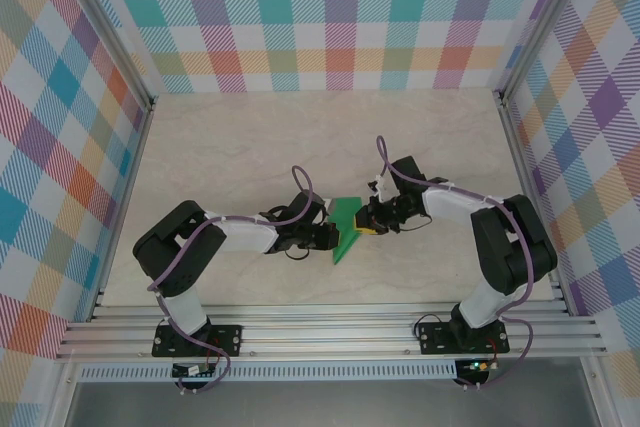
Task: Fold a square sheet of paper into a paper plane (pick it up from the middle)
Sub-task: Third fold the triangle at the center of the table.
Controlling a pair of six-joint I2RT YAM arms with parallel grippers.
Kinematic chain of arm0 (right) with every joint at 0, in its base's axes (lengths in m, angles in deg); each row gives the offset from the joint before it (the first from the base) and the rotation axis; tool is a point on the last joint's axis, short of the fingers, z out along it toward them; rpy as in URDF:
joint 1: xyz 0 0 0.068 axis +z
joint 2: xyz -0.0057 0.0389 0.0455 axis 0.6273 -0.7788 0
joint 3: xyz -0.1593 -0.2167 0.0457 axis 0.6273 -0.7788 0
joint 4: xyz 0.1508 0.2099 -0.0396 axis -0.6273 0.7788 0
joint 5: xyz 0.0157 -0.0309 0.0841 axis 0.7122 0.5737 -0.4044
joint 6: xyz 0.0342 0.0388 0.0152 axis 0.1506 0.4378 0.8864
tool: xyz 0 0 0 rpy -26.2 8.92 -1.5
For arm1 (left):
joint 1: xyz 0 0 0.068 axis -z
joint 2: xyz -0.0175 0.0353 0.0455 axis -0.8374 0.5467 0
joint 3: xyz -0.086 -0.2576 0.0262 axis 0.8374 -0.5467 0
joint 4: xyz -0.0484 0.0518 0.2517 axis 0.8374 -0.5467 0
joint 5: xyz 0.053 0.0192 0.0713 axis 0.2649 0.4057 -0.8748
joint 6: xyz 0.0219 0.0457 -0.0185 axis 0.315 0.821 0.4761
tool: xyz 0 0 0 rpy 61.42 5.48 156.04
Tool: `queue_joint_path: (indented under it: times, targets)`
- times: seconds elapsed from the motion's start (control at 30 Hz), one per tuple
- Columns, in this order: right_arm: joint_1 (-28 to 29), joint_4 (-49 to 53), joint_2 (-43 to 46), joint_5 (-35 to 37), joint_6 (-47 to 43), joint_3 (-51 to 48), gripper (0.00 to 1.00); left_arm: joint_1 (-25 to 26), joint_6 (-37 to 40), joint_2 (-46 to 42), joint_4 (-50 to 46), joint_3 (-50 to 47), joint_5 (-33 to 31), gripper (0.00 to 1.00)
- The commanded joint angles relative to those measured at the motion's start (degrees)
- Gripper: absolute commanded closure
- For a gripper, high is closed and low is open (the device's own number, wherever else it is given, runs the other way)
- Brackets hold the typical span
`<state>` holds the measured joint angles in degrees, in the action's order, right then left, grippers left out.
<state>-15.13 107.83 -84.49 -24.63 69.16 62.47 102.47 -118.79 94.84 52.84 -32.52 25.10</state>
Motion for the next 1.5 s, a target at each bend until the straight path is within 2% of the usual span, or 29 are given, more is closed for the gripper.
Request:
queue_joint_path:
  times: [0.0,0.4,0.7,0.93,1.07,1.3,1.47]
  targets:
    - [0.9,-6.4,-0.3,-4.8,2.7,-1.6,0.85,0.0,-0.2,1.3,-0.6,-0.2,-0.3,0.93]
    - [2.0,-11.2,-6.7,-5.6,3.0,-2.1,0.85,0.0,-0.2,1.0,-1.5,0.0,-0.5,0.93]
    - [1.9,-10.4,-10.1,-2.4,1.7,-2.2,0.85,0.1,-0.3,0.6,-1.9,-0.2,-1.1,0.93]
    - [2.0,-8.4,-9.8,1.0,1.1,-2.8,0.85,0.1,-0.2,0.8,-2.0,-0.3,-1.0,0.93]
    - [2.0,-4.3,-8.4,5.5,0.8,-2.7,0.85,0.1,-0.1,0.8,-2.0,-0.3,-1.0,0.93]
    - [3.5,-1.3,-1.7,4.8,1.9,-0.5,0.85,0.1,-0.1,0.7,-1.8,-0.5,-0.7,0.93]
    - [5.5,-4.0,-1.9,4.7,5.6,0.2,0.83,0.1,-0.3,0.7,-1.4,-0.3,-0.5,0.93]
